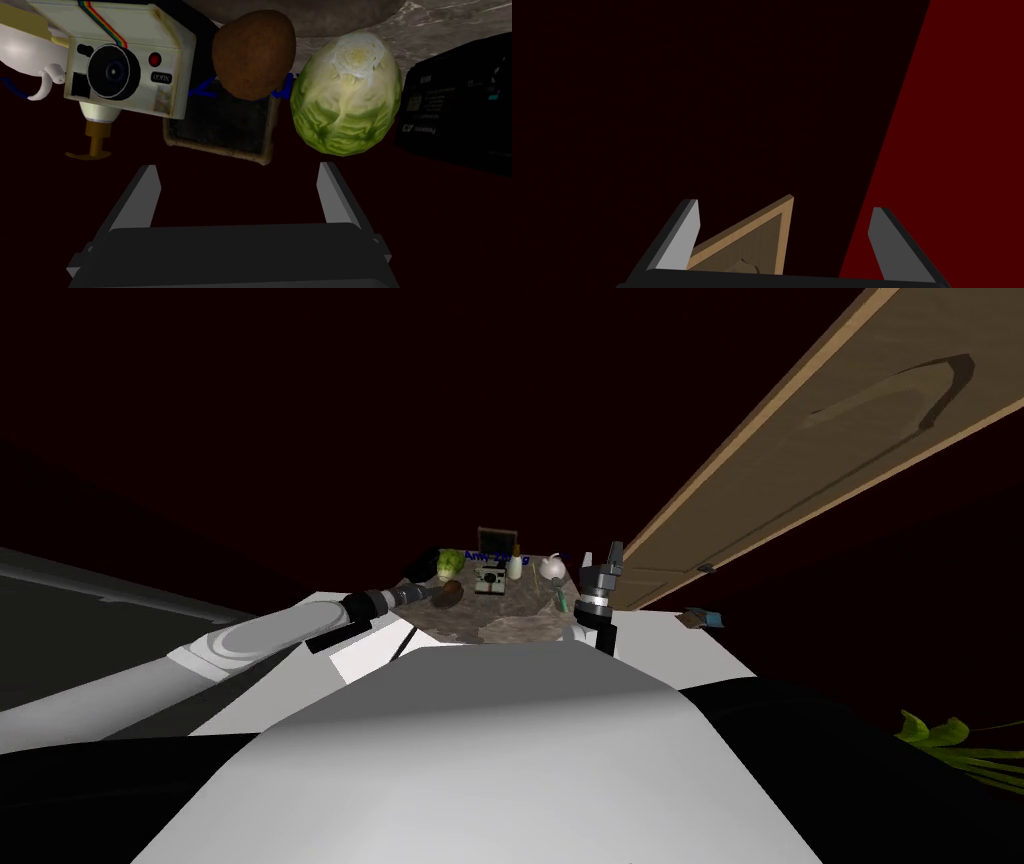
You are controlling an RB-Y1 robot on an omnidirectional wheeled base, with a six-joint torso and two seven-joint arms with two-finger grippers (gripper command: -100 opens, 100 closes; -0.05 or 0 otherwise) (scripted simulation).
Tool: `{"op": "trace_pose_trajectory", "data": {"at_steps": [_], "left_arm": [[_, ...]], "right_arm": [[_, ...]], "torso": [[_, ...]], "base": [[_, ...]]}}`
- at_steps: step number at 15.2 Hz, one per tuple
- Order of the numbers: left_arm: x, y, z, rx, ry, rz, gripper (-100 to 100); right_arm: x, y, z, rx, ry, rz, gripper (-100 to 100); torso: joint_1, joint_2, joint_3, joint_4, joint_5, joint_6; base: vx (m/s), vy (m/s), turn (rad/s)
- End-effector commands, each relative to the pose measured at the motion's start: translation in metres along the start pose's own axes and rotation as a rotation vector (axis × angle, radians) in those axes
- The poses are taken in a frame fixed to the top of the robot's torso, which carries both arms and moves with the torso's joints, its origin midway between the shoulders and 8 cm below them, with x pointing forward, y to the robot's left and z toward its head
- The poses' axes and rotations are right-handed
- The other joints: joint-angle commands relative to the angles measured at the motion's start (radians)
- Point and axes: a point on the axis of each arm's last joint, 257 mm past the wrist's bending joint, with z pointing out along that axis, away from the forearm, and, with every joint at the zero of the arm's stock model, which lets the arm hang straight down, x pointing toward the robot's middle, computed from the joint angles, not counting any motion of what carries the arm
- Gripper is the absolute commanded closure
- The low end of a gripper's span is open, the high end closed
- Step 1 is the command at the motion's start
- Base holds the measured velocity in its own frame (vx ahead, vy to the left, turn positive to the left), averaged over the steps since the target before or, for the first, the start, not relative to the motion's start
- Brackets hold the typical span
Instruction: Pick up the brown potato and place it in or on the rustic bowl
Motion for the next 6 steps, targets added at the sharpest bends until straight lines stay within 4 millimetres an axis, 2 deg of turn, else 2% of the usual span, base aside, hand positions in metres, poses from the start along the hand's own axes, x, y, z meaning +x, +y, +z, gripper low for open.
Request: {"op": "trace_pose_trajectory", "data": {"at_steps": [1,6], "left_arm": [[0.0000,0.0000,0.0000,0.000,0.000,0.000,-100],[-0.0014,-0.0007,0.0000,0.002,0.001,-0.003,-100]], "right_arm": [[0.0000,0.0000,0.0000,0.000,0.000,0.000,0],[0.0000,0.0000,0.0000,0.000,0.000,0.000,0]], "torso": [[0.000,0.000,0.000,0.000,0.000,0.000],[0.001,0.001,0.001,0.000,0.001,0.000]], "base": [[0.003,-0.008,0.042],[0.000,0.000,0.000]]}}
